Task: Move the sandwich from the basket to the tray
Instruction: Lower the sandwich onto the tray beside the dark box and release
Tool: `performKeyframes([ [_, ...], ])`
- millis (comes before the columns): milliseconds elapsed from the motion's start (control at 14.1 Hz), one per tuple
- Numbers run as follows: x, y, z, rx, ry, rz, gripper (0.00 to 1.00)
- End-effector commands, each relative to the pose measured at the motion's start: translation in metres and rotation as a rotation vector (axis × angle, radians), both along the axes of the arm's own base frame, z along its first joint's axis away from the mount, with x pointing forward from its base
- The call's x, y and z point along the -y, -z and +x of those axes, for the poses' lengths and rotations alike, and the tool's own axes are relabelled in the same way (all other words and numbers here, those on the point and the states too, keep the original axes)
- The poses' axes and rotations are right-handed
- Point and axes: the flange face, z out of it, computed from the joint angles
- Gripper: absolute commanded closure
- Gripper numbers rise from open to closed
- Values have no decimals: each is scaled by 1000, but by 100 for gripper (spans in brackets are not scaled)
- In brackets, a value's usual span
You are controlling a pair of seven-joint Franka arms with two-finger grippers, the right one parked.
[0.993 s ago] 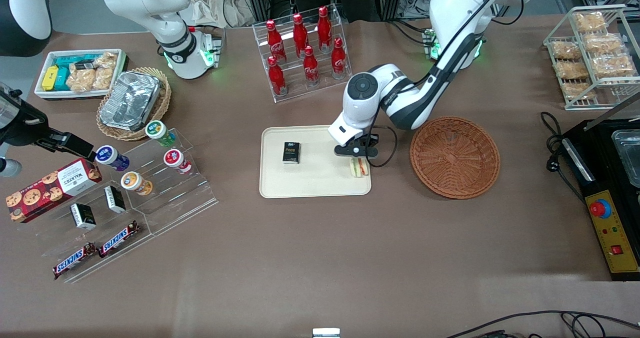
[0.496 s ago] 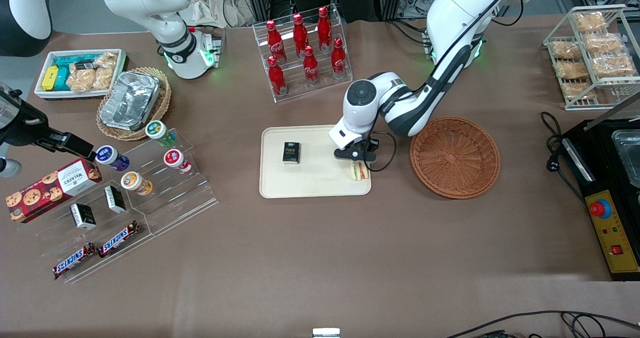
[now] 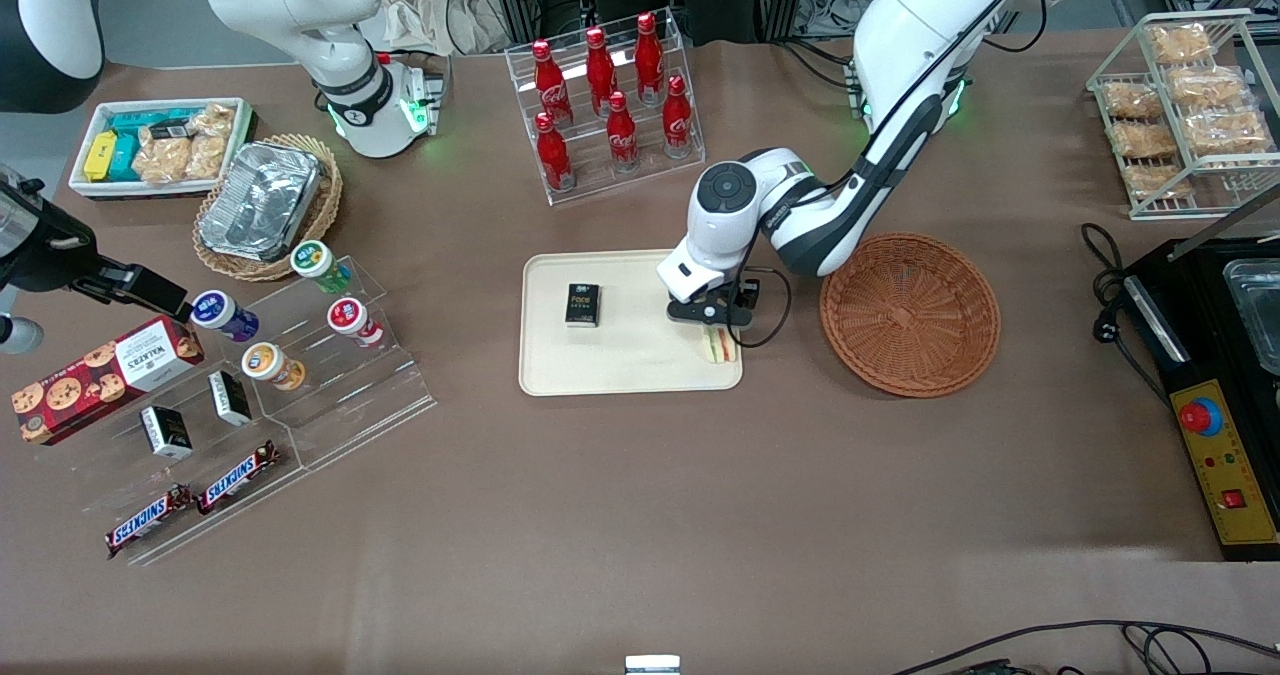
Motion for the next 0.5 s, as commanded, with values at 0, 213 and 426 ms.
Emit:
performKeyframes([
  [0,-1,-54,7,73,-79,22,0],
  [213,-23,-134,3,114,-58,180,0],
  [426,-52,-194,23,177,-82,154,0],
])
